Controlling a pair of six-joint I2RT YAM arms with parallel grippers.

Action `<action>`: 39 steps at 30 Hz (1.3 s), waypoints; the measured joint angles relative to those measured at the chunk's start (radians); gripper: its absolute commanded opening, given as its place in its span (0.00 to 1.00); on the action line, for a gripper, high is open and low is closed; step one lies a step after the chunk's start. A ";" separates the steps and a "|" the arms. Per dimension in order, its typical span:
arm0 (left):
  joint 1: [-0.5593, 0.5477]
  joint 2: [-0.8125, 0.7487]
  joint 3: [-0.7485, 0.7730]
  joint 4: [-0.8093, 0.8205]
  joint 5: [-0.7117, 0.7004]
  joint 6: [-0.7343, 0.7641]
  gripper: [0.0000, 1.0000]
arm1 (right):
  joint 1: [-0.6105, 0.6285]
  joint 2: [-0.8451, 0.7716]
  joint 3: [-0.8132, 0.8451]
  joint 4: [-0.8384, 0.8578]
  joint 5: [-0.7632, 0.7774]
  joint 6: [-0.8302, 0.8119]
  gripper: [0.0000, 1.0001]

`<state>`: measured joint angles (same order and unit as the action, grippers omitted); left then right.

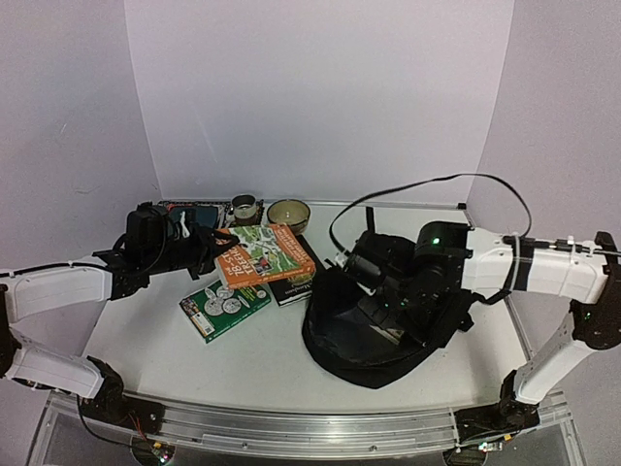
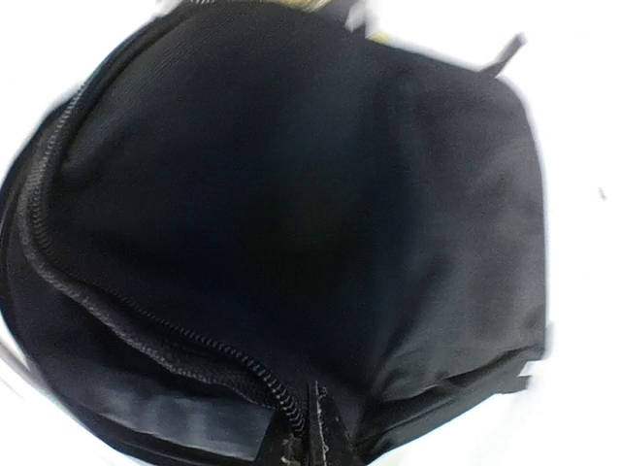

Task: Pack the student bag
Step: Pick up the largest pocket of the bag from the student bag, then place the book in the largest pocket of the bag.

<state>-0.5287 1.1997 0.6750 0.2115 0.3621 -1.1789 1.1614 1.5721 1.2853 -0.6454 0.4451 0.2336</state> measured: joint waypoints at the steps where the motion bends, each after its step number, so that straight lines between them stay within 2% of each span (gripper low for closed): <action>1: -0.003 -0.001 0.000 0.000 0.002 -0.001 0.00 | 0.000 -0.018 0.018 0.001 0.038 0.015 0.00; 9: -0.009 -0.031 0.000 -0.001 0.005 -0.016 0.00 | 0.000 -0.065 0.124 0.003 0.296 0.140 0.00; 15: -0.030 -0.064 0.000 -0.003 0.007 -0.040 0.00 | 0.000 -0.076 0.141 0.003 0.429 0.237 0.00; 20: -0.089 -0.075 -0.002 -0.004 0.003 -0.072 0.00 | 0.000 -0.077 0.171 0.006 0.504 0.284 0.00; 28: -0.205 -0.067 -0.010 -0.011 -0.028 -0.108 0.00 | 0.000 -0.077 0.199 0.052 0.520 0.291 0.00; 39: -0.335 0.156 0.086 -0.018 -0.122 -0.159 0.00 | 0.000 -0.077 0.179 0.174 0.455 0.247 0.00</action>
<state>-0.8639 1.3557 0.7611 0.1935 0.2402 -1.3379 1.1610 1.4952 1.4646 -0.4709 0.9000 0.4810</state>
